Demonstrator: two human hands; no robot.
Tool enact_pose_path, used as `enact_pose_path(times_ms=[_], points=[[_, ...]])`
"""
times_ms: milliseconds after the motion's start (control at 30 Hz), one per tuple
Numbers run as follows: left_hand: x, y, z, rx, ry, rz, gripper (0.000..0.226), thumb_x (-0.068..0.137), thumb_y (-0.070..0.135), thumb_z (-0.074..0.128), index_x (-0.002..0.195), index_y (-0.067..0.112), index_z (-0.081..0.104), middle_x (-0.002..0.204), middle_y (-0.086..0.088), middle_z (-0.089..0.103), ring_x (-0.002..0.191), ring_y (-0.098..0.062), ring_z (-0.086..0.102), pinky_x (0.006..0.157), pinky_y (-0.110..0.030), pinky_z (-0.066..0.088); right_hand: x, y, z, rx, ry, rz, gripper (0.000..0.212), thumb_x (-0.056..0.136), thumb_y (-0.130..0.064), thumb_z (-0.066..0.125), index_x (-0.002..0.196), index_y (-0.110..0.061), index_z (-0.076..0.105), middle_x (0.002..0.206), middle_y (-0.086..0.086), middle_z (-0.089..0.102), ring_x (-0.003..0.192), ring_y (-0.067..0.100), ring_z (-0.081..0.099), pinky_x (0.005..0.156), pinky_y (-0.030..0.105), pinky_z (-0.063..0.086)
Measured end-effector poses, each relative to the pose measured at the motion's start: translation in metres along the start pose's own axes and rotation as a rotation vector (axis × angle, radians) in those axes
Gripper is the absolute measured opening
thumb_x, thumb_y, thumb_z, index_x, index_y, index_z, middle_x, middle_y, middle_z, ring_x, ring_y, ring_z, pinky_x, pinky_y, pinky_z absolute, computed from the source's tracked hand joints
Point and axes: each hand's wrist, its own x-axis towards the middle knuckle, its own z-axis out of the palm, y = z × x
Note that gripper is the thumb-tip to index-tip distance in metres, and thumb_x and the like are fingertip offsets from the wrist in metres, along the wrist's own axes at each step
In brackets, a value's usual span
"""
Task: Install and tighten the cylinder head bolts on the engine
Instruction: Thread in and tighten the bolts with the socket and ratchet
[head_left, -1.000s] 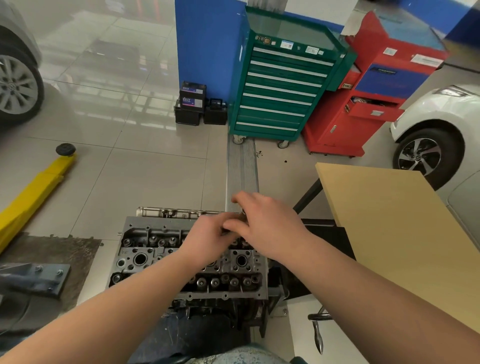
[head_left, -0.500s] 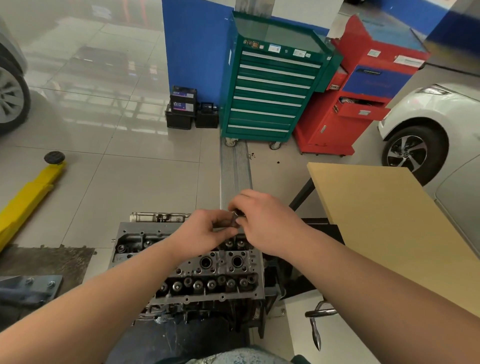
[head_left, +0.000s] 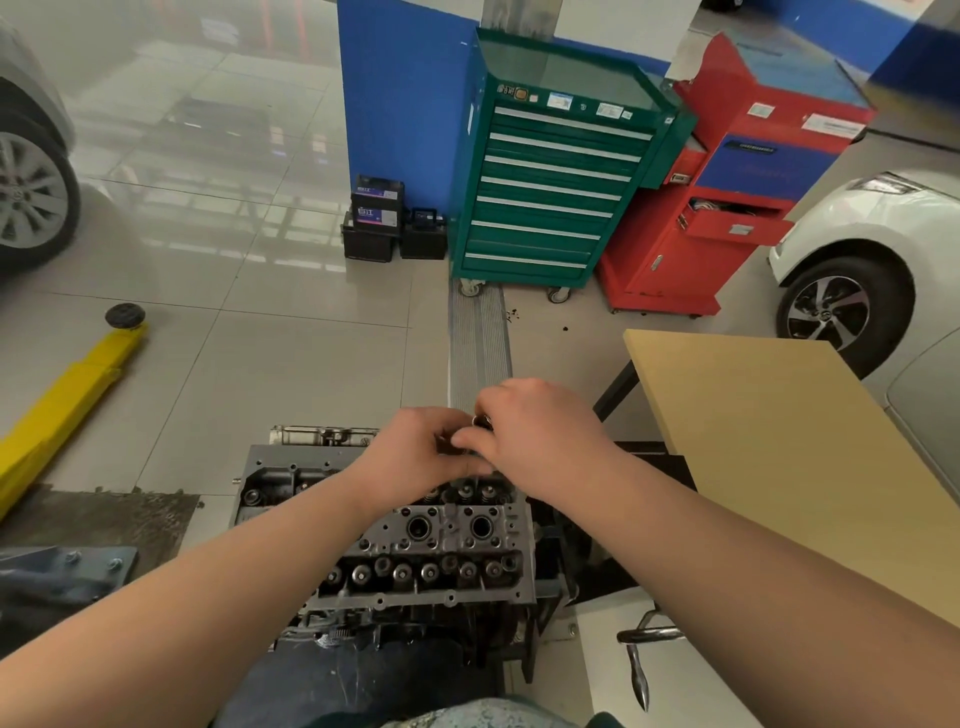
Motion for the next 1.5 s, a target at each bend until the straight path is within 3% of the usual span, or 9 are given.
enact_pose_path(times_ms=[133,267,467,600,867,1100,1200,1367,1500], points=[[-0.001,-0.003,-0.003,-0.047,-0.004,-0.049,0.015,0.079,0.031,0.081,0.092,0.031,0.073,0.071,-0.01,0.066,0.064,-0.009,0.053,0.064,-0.03,0.05,-0.005,0.001,-0.003,0.084,-0.007,-0.125,0.031,0.094,-0.04,0.066,0.119,-0.024,0.058,0.11,-0.005,0.057,0.096,0.023,0.061,0.077,0.045,0.056],[-0.006,-0.003,0.0,-0.047,-0.02,-0.02,0.023,0.079,0.03,0.091,0.089,0.037,0.071,0.084,0.01,0.074,0.083,-0.006,0.07,0.081,-0.027,0.057,-0.003,0.001,-0.002,-0.003,-0.002,-0.045,0.028,0.099,-0.046,0.058,0.107,-0.02,0.058,0.101,0.0,0.059,0.092,0.027,0.062,0.073,0.043,0.054],[-0.004,0.0,0.0,0.039,0.024,-0.066,0.016,0.077,0.04,0.078,0.077,0.025,0.073,0.067,0.004,0.07,0.059,-0.009,0.058,0.06,-0.031,0.052,-0.008,0.004,-0.004,0.072,-0.054,-0.151,0.038,0.096,-0.045,0.063,0.126,-0.024,0.054,0.118,-0.003,0.058,0.1,0.024,0.061,0.079,0.045,0.056],[-0.006,0.004,-0.003,-0.011,-0.1,-0.037,0.036,0.083,0.023,0.088,0.087,0.052,0.068,0.081,0.02,0.073,0.075,0.003,0.065,0.072,-0.01,0.046,-0.004,0.004,-0.001,-0.036,-0.05,-0.049,0.033,0.099,-0.054,0.054,0.094,-0.022,0.05,0.085,-0.003,0.053,0.084,0.025,0.06,0.066,0.039,0.048],[-0.006,0.002,-0.004,0.021,-0.02,-0.067,0.024,0.086,0.017,0.085,0.086,0.037,0.074,0.083,0.011,0.077,0.076,-0.001,0.072,0.073,-0.018,0.055,-0.008,0.007,-0.001,0.083,-0.052,-0.155,0.025,0.098,-0.033,0.064,0.119,-0.022,0.056,0.107,-0.002,0.059,0.093,0.024,0.06,0.071,0.04,0.051],[-0.006,0.005,0.004,0.066,0.074,-0.069,0.028,0.081,0.002,0.081,0.086,0.028,0.072,0.08,0.006,0.075,0.073,-0.013,0.07,0.072,-0.038,0.059,-0.008,0.0,0.002,-0.033,0.025,-0.124,0.035,0.096,-0.055,0.057,0.111,-0.024,0.051,0.101,-0.002,0.059,0.083,0.023,0.056,0.065,0.039,0.049],[-0.008,0.004,0.0,-0.081,-0.014,-0.091,0.035,0.085,0.002,0.083,0.102,0.029,0.069,0.091,0.009,0.079,0.091,-0.008,0.075,0.087,-0.023,0.058,-0.008,0.004,0.0,0.002,-0.056,-0.149,0.023,0.097,-0.034,0.062,0.114,-0.022,0.055,0.101,-0.002,0.058,0.09,0.024,0.061,0.067,0.039,0.049],[-0.01,0.006,0.007,0.075,0.028,-0.044,0.03,0.078,0.016,0.09,0.093,0.03,0.069,0.085,0.016,0.07,0.08,-0.006,0.066,0.073,-0.023,0.052,-0.004,0.005,0.004,-0.03,-0.019,-0.003,0.049,0.094,-0.071,0.048,0.093,-0.023,0.053,0.078,-0.003,0.054,0.077,0.024,0.056,0.062,0.038,0.047],[-0.009,0.004,0.004,0.051,0.003,-0.076,0.03,0.086,0.005,0.081,0.09,0.032,0.07,0.082,0.023,0.074,0.077,0.005,0.069,0.072,-0.01,0.049,-0.008,0.006,-0.001,0.079,-0.11,-0.122,0.028,0.097,-0.039,0.064,0.117,-0.021,0.054,0.102,0.002,0.062,0.094,0.027,0.062,0.07,0.039,0.051]])
